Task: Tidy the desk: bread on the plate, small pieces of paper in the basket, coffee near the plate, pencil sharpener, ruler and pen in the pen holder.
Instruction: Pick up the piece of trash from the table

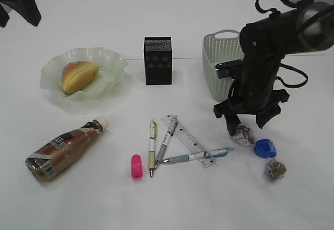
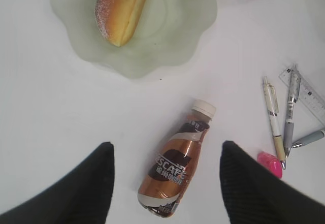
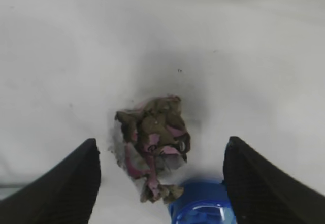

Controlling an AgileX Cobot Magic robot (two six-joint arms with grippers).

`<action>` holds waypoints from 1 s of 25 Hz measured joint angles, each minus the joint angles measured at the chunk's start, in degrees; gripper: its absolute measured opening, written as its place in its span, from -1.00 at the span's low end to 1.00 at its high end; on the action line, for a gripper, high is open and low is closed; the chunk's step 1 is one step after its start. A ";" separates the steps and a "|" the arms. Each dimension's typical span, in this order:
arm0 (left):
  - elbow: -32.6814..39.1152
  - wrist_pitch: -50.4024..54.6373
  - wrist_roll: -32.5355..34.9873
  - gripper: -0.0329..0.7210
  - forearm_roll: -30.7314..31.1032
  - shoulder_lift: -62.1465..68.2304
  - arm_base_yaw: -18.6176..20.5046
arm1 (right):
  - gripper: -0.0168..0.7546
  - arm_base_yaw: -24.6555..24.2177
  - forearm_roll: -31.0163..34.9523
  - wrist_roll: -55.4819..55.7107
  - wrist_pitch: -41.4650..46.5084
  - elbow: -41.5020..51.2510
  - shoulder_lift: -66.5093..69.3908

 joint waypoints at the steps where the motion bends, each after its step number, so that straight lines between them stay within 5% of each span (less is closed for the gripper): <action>1: 0.00 0.00 0.00 0.33 0.00 0.00 0.00 | 0.55 0.00 0.63 0.00 0.00 0.00 0.00; 21: 0.00 0.00 -0.09 0.31 0.00 0.00 0.00 | 0.54 0.00 2.99 0.00 0.46 0.00 1.82; 25: 0.00 0.00 -0.09 0.30 -0.04 0.00 0.00 | 0.36 0.00 2.99 0.00 0.34 0.00 1.82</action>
